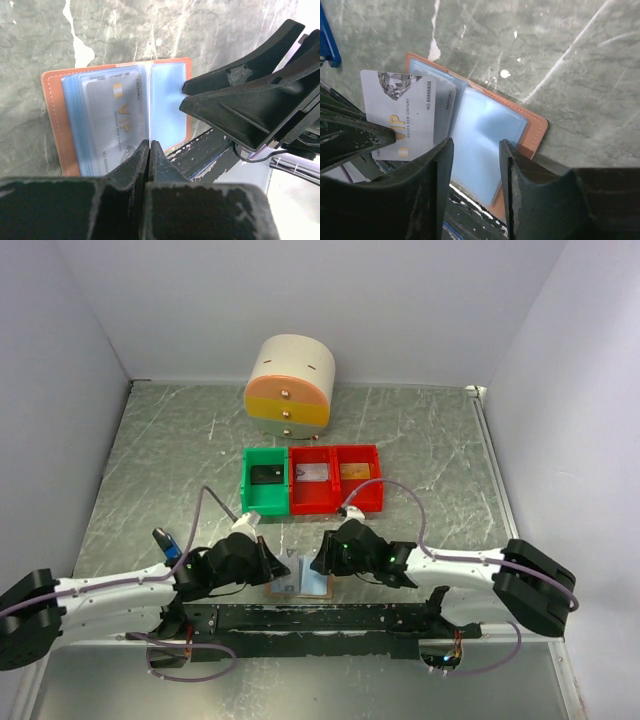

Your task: Take the credit cards out of the card holder

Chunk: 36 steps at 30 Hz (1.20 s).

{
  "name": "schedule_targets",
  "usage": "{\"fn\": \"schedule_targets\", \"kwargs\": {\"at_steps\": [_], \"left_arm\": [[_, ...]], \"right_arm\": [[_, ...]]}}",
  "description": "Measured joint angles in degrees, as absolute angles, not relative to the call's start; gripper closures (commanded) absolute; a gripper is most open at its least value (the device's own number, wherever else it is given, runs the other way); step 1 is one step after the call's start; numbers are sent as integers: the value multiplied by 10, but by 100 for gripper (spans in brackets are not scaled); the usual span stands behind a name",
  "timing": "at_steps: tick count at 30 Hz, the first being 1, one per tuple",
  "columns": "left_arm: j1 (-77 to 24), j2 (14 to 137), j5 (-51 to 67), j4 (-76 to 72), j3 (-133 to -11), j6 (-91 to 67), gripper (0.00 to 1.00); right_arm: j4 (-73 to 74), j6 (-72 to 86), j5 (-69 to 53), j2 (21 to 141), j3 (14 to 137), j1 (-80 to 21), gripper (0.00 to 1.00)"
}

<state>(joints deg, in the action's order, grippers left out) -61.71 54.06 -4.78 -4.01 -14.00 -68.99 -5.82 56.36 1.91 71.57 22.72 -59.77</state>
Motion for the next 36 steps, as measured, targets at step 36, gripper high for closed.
{"fn": "schedule_targets", "kwargs": {"at_steps": [36], "left_arm": [[-498, 424, 201, -338, -55, -665, 93]], "right_arm": [[-388, 583, -172, 509, 74, -513, 51]]}}
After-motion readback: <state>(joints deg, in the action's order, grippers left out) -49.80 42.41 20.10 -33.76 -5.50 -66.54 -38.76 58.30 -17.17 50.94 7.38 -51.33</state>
